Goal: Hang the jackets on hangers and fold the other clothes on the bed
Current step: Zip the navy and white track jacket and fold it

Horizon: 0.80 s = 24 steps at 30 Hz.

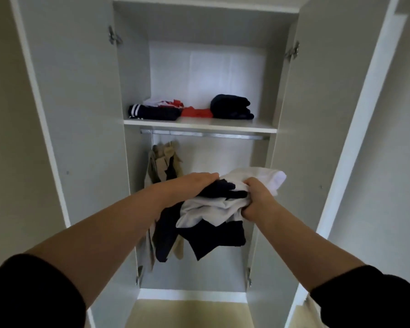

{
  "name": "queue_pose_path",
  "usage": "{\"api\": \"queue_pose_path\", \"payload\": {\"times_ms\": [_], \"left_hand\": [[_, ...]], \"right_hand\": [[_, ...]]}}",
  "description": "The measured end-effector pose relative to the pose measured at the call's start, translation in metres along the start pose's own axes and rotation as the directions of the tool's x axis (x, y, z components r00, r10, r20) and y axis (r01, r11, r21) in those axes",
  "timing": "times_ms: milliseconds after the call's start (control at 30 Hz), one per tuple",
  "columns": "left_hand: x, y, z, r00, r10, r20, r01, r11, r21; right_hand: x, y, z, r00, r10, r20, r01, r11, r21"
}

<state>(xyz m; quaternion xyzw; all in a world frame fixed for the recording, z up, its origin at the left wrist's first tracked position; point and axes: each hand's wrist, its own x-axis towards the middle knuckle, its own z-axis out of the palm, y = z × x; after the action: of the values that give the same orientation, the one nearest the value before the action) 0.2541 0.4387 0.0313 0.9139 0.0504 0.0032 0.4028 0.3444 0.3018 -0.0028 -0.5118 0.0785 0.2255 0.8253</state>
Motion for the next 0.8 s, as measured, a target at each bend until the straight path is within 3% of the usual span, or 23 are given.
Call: {"api": "queue_pose_path", "payload": {"times_ms": [100, 300, 400, 567, 700, 800], "left_hand": [[0.044, 0.002, -0.022, 0.999, 0.039, -0.026, -0.039, 0.999, 0.010], [0.161, 0.000, -0.090, 0.987, 0.155, -0.041, -0.141, 0.959, 0.246], [0.218, -0.010, -0.126, 0.966, 0.185, -0.181, -0.137, 0.960, 0.246], [0.289, -0.016, -0.187, 0.885, 0.379, -0.270, -0.299, 0.908, 0.293], [0.354, -0.022, -0.250, 0.790, 0.469, -0.394, -0.145, 0.768, 0.624], [0.401, -0.031, -0.287, 0.730, 0.563, -0.388, -0.109, 0.656, 0.746]], "right_hand": [[0.047, -0.028, 0.026, 0.997, -0.064, 0.046, 0.062, 0.998, 0.033], [0.145, -0.100, 0.088, 0.969, -0.069, 0.238, 0.070, 0.998, 0.004], [0.188, -0.135, 0.127, 0.955, -0.107, 0.276, 0.111, 0.994, 0.003], [0.250, -0.177, 0.192, 0.885, -0.216, 0.411, 0.166, 0.974, 0.155], [0.298, -0.205, 0.248, 0.791, -0.338, 0.509, 0.152, 0.916, 0.372], [0.344, -0.203, 0.278, 0.778, -0.337, 0.531, 0.101, 0.900, 0.424]]}}
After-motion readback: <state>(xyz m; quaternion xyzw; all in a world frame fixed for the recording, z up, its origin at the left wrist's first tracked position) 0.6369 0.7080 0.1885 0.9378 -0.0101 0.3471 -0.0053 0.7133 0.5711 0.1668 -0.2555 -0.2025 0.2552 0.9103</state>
